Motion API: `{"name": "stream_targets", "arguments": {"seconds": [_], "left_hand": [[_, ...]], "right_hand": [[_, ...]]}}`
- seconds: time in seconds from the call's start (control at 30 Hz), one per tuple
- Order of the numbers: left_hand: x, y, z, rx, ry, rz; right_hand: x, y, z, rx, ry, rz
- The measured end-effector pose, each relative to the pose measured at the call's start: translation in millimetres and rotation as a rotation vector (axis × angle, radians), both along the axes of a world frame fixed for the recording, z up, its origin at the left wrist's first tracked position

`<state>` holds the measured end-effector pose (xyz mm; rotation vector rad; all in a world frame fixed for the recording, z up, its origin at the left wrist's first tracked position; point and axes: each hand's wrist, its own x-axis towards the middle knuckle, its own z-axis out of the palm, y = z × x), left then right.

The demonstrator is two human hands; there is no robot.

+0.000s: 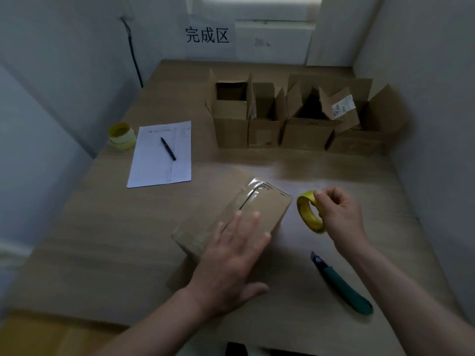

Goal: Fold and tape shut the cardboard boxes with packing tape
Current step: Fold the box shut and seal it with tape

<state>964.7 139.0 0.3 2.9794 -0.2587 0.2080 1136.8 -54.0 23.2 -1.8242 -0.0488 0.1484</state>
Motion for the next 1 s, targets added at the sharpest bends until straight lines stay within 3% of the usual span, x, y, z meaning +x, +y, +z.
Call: {"name": "stream_targets", "arguments": {"seconds": [0.1,0.2,0.33,0.47,0.6,1.0], "left_hand": [[-4,1,6,0.015,0.254,0.42],[0,9,-4,0.072,0.396,0.332],[11,52,5,0.086,0.404,0.171],[21,69,23,-0.005,0.33,0.312],[46,13,17,-0.131,0.268,0.392],[57,-19,-5,0.003,0.195,0.6]], "right_hand": [[-2,9,6,0.049,0.015,0.013],[-6,15,12,0.084,0.008,-0.026],[-8,13,15,0.066,0.011,-0.042],[-12,9,12,0.067,0.023,-0.062],[-18,10,5,0.072,0.059,-0.076],[-23,-2,0,0.044,0.057,-0.089]]}}
